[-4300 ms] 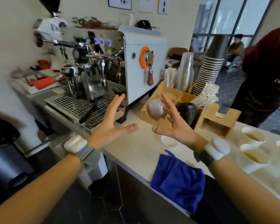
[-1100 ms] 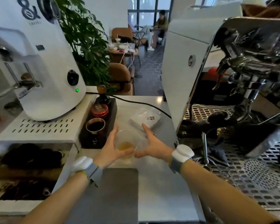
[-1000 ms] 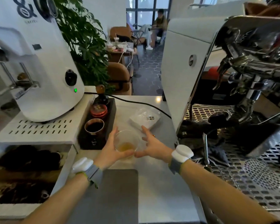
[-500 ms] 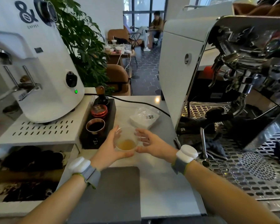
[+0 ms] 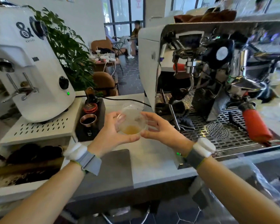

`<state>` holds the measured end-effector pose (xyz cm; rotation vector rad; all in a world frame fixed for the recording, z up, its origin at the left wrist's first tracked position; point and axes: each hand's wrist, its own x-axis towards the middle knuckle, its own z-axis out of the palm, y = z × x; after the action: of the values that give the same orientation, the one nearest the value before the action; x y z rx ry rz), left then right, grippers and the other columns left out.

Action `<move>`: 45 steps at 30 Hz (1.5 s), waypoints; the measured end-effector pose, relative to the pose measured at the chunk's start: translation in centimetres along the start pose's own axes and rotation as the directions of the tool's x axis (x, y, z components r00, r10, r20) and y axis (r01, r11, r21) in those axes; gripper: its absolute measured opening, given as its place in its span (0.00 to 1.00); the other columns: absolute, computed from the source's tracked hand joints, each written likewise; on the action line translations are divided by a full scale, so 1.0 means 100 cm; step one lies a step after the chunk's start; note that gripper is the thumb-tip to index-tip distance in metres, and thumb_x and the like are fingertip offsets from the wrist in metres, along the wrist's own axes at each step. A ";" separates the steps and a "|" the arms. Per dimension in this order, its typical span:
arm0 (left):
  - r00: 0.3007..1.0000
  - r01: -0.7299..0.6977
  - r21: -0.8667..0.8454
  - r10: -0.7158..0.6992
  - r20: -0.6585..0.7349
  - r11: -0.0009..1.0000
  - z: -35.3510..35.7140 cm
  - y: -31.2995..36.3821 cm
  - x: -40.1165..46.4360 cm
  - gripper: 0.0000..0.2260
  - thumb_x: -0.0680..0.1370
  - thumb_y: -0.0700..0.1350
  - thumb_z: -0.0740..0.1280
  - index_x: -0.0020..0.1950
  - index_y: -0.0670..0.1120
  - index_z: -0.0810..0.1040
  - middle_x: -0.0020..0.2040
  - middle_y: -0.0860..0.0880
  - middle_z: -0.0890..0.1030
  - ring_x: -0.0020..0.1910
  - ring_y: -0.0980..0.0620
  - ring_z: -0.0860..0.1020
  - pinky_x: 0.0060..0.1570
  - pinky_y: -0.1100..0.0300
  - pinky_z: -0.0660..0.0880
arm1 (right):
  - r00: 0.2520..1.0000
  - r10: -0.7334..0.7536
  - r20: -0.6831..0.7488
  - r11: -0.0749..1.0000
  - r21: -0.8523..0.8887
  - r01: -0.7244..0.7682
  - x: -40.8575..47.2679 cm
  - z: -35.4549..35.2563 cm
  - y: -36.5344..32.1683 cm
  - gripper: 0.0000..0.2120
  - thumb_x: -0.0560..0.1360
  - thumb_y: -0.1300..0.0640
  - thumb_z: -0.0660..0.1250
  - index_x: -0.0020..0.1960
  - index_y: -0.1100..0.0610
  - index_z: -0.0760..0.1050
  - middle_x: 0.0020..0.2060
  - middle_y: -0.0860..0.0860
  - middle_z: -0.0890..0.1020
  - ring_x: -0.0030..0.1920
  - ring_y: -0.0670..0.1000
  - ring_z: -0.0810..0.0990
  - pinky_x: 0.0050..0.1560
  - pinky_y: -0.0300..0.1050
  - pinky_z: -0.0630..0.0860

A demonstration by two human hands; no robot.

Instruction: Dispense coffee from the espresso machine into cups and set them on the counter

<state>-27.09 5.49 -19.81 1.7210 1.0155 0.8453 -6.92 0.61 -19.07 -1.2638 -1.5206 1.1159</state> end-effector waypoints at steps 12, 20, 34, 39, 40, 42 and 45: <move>0.982 -0.127 0.000 0.126 0.143 0.992 0.095 0.043 -0.015 0.46 0.56 0.57 0.79 0.69 0.54 0.61 0.57 0.66 0.70 0.51 0.73 0.71 0.42 0.82 0.68 | 0.966 -0.030 -0.255 0.997 0.058 0.047 -0.110 -0.050 0.002 0.29 0.68 0.51 0.71 0.68 0.50 0.68 0.63 0.47 0.77 0.64 0.46 0.74 0.65 0.52 0.71; 0.959 -0.081 -0.075 0.098 0.265 0.994 0.162 0.055 0.011 0.47 0.54 0.57 0.79 0.68 0.57 0.60 0.61 0.65 0.70 0.58 0.65 0.73 0.50 0.71 0.74 | 0.961 0.015 -0.275 0.999 0.052 0.000 -0.139 -0.116 0.024 0.25 0.73 0.54 0.70 0.68 0.45 0.67 0.62 0.41 0.76 0.64 0.42 0.73 0.68 0.53 0.69; 0.992 -0.006 -0.036 0.011 0.128 0.999 0.270 0.059 0.057 0.40 0.65 0.36 0.77 0.71 0.48 0.58 0.63 0.59 0.66 0.57 0.69 0.70 0.48 0.76 0.71 | 0.985 0.041 -0.169 0.993 0.115 -0.022 -0.134 -0.228 0.071 0.26 0.74 0.62 0.69 0.70 0.55 0.65 0.63 0.48 0.74 0.60 0.42 0.75 0.53 0.33 0.75; 0.997 -0.038 0.093 0.031 0.071 0.995 0.285 0.065 0.057 0.40 0.68 0.40 0.76 0.73 0.45 0.57 0.69 0.46 0.62 0.56 0.61 0.71 0.47 0.78 0.69 | 0.991 0.041 -0.126 0.985 0.170 -0.019 -0.131 -0.245 0.075 0.24 0.75 0.64 0.67 0.69 0.56 0.65 0.62 0.49 0.74 0.59 0.41 0.75 0.55 0.36 0.76; 0.998 -0.040 0.112 0.034 0.047 0.993 0.289 0.067 0.057 0.41 0.66 0.45 0.77 0.72 0.44 0.58 0.69 0.43 0.62 0.57 0.56 0.71 0.48 0.77 0.69 | 0.992 0.044 -0.119 0.985 0.172 -0.023 -0.131 -0.249 0.077 0.24 0.75 0.63 0.67 0.69 0.55 0.65 0.63 0.49 0.74 0.61 0.44 0.75 0.59 0.42 0.76; 0.999 -0.034 0.148 0.033 0.007 0.988 0.295 0.070 0.060 0.43 0.61 0.49 0.79 0.70 0.39 0.62 0.66 0.33 0.65 0.58 0.41 0.74 0.50 0.66 0.73 | 0.993 0.054 -0.100 0.984 0.174 -0.036 -0.130 -0.256 0.082 0.24 0.75 0.61 0.68 0.69 0.54 0.65 0.65 0.50 0.74 0.64 0.48 0.73 0.64 0.52 0.73; 1.000 0.019 0.167 -0.016 -0.015 0.986 0.298 0.068 0.067 0.42 0.60 0.50 0.82 0.65 0.33 0.67 0.62 0.26 0.68 0.53 0.35 0.75 0.52 0.52 0.74 | 0.993 0.066 -0.098 0.975 0.220 -0.043 -0.128 -0.259 0.089 0.23 0.74 0.61 0.69 0.67 0.53 0.67 0.64 0.49 0.75 0.65 0.49 0.73 0.66 0.55 0.71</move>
<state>3.38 -0.97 -22.51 1.8460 1.1365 0.7799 21.86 -8.27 -22.08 -1.1997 -1.2553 1.1972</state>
